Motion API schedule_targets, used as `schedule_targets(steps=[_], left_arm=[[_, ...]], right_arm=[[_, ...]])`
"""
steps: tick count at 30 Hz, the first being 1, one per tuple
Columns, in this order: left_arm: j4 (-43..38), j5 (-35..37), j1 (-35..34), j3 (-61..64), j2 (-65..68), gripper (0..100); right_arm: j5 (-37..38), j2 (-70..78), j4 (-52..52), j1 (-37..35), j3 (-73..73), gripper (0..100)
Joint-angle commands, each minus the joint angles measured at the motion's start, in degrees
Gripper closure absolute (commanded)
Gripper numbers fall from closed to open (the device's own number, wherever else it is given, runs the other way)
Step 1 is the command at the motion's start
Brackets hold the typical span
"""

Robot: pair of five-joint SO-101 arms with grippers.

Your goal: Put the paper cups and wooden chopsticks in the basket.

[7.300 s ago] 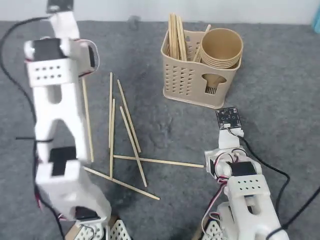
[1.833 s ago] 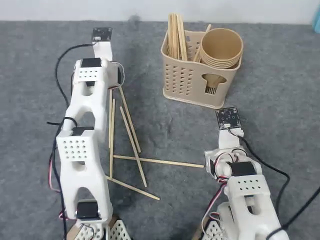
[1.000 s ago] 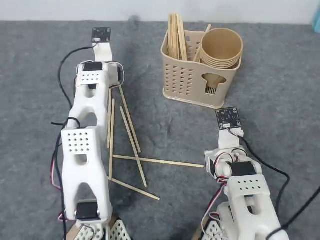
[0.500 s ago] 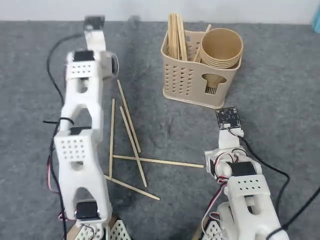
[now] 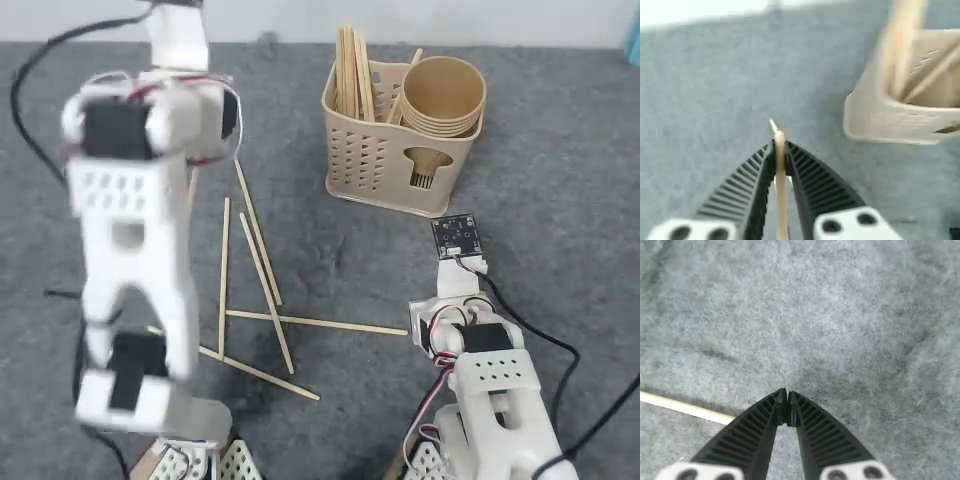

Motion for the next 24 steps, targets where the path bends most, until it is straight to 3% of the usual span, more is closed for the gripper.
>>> schedule_targets(steps=[1, 6, 10, 17, 24], left_arm=[[2.1, 0.1, 1.8, 3.6, -11.9, 99], [1.7, -0.3, 5.4, 18.2, -25.9, 99], [-7.6, 0.0, 5.8, 31.8, -37.9, 99], [-37.1, 0.3, 6.2, 57.8, -58.1, 99], [-73.9, 9.1, 6.3, 79.2, -66.0, 99]], right_arm=[[0.7, -1.7, -0.5, 0.7, -0.5, 99.1], [0.7, -1.7, -0.5, 0.7, -0.5, 99.1], [0.7, -1.7, -0.5, 0.7, -0.5, 99.1], [0.7, -1.7, -0.5, 0.7, -0.5, 99.1], [0.7, -1.7, -0.4, 0.7, -0.5, 99.1]])
